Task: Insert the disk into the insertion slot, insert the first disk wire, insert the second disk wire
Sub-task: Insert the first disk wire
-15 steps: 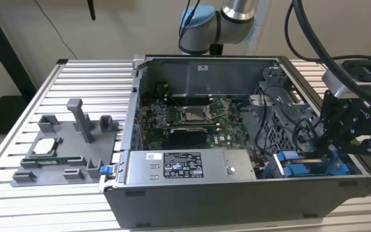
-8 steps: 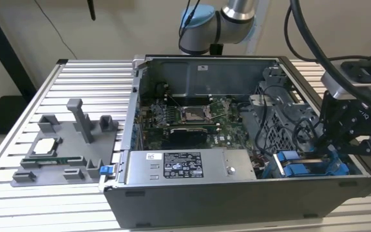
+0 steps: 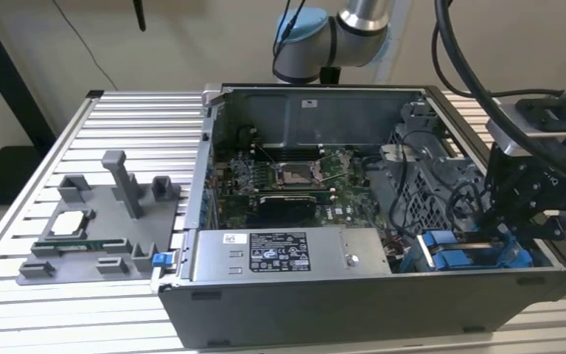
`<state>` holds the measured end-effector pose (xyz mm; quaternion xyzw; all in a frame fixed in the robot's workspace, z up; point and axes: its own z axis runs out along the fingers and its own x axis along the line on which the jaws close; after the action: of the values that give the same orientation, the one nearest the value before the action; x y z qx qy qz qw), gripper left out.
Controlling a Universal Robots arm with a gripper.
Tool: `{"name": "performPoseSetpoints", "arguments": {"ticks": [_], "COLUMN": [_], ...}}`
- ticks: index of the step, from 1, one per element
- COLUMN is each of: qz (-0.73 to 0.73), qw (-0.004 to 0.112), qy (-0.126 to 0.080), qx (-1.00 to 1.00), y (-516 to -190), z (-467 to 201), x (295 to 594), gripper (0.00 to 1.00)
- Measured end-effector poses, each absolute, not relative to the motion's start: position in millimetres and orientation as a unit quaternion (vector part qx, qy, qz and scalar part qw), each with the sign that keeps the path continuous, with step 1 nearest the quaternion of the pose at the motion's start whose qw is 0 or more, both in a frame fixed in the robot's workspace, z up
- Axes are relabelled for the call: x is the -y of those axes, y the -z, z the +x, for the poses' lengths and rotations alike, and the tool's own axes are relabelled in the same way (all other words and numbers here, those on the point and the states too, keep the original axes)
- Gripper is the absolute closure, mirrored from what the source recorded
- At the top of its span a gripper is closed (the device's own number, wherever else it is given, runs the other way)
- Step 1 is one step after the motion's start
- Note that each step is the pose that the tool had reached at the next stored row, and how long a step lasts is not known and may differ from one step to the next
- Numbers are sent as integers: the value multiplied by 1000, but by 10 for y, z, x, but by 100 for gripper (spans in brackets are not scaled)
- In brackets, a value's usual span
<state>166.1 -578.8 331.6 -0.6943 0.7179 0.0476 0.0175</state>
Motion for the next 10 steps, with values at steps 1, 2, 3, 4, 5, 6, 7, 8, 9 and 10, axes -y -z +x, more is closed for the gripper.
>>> {"name": "performPoseSetpoints", "arguments": {"ticks": [1,2,3,4,5,6,7,8,9,10], "qz": [-694,-694,-694,-694,-694,-694,-694,-694,-694,-694], "qw": [17,17,17,17,17,17,17,18,18,18], "qy": [-48,-48,-48,-48,-47,-47,-47,-48,-48,-48], "qx": [-718,-718,-718,-718,-718,-718,-718,-718,-718,-718], "y": [-3314,-3313,-3313,-3313,-3315,-3317,-3325,-3335,-3350,-3371], "z": [1661,1661,1661,1661,1661,1661,1661,1661,1661,1661], "x": [5789,5789,5789,5789,5789,5789,5789,5789,5789,5789], "gripper": [0,0,0,0,0,0,0,0,0,0]}}
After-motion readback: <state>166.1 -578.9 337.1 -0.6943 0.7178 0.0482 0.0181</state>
